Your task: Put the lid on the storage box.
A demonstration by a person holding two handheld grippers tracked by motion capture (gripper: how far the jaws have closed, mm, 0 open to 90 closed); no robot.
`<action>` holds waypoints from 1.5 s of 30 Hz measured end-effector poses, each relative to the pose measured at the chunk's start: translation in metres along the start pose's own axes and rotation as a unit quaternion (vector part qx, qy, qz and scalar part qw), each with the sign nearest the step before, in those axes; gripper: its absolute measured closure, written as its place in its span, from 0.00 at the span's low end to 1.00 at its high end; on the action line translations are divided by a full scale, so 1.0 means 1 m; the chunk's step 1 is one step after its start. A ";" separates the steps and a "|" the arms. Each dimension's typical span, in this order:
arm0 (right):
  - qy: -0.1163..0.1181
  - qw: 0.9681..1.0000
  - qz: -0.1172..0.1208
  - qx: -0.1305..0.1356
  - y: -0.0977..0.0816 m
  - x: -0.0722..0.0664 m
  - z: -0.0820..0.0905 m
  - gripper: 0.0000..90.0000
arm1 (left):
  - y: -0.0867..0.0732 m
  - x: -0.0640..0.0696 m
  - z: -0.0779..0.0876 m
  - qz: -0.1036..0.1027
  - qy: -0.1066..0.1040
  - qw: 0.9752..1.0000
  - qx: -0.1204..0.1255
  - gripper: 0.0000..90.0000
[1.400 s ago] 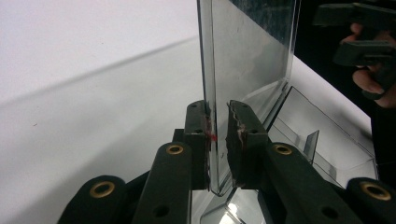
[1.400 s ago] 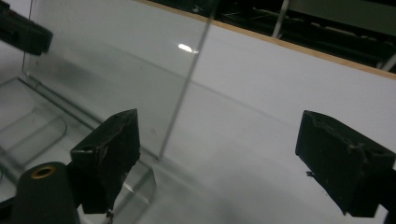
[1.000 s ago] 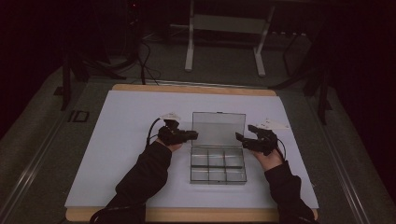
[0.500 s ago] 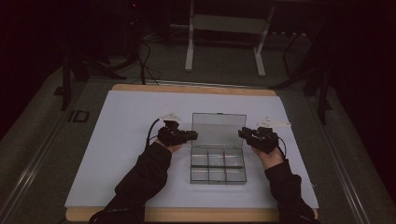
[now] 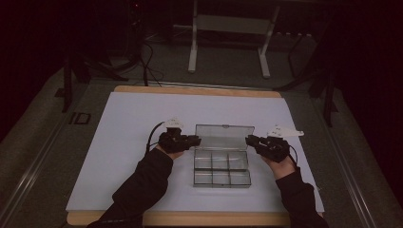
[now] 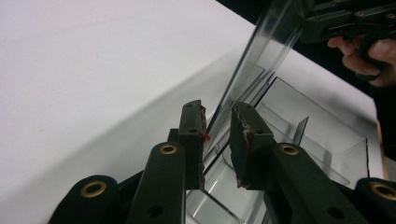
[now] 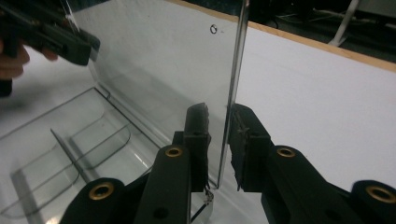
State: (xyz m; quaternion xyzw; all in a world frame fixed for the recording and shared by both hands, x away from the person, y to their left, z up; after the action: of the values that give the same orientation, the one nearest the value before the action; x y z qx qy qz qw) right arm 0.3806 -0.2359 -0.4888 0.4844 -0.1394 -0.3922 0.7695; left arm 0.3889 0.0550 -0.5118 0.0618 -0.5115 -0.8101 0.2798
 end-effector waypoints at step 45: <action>0.058 0.996 0.021 -0.059 -0.068 -0.006 0.016 0.87 | -0.050 0.033 0.015 -0.050 -0.011 0.996 -0.068 0.93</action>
State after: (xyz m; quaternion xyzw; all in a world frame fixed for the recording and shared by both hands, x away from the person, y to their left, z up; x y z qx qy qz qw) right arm 0.3358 -0.2569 -0.5383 0.4570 -0.0813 -0.3544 0.8118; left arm 0.3361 0.0658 -0.5416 0.0594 -0.4545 -0.8566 0.2369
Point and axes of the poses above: each handheld gripper's, and its own axes: z roughly backward along the jaws, y roughly out of its top, x roughly to its right, the point moved 5 cm from there along -z, roughly forward along the jaws, and after that the axes turned 8 degrees about -z, right-handed, at the moved point
